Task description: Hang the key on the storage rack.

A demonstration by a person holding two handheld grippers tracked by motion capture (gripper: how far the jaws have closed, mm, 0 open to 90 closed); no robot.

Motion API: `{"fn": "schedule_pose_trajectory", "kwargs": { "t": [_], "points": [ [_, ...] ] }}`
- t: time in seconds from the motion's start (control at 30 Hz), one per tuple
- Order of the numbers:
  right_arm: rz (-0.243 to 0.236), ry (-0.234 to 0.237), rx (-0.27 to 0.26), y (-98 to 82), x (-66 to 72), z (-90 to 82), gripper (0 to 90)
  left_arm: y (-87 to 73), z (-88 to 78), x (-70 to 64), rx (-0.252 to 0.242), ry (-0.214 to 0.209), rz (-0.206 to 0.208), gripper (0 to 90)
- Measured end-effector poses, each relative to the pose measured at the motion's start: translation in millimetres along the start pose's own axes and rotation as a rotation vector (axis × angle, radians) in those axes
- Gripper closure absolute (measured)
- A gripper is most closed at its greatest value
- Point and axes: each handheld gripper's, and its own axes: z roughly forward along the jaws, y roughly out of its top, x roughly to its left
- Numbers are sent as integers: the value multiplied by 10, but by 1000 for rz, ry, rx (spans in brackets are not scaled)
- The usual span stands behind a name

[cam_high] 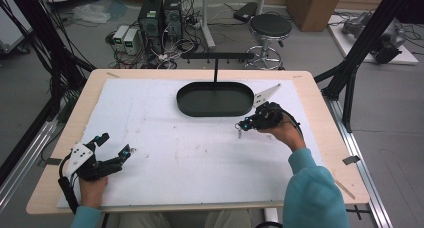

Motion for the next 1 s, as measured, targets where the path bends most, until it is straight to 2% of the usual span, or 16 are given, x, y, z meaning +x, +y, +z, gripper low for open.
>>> {"fn": "schedule_pose_trajectory", "kwargs": {
  "t": [0.03, 0.07, 0.1, 0.2, 0.37, 0.63, 0.87, 1.0],
  "points": [
    [17, -18, -21, 23, -19, -74, 894, 0, 0, 0, 1, -1, 0, 125],
    [17, -18, -21, 23, -19, -74, 894, 1, 0, 0, 1, 0, 0, 125],
    [25, -22, -52, 67, -37, -152, 894, 0, 0, 1, 1, 0, -1, 125],
    [30, -50, -73, 127, -52, -231, 894, 0, 0, 1, 1, -1, -1, 125],
    [63, -84, -161, 285, -132, -443, 894, 1, 2, 2, 2, 0, 0, 126],
    [71, -134, -187, 491, -251, -635, 894, 1, 5, 2, 0, 0, -6, 125],
    [93, -186, -215, 663, -443, -833, 894, 1, 5, 3, 2, 1, -9, 125],
    [104, -192, -225, 716, -520, -889, 893, 1, 3, 3, 2, 0, -6, 125]
  ]
}}
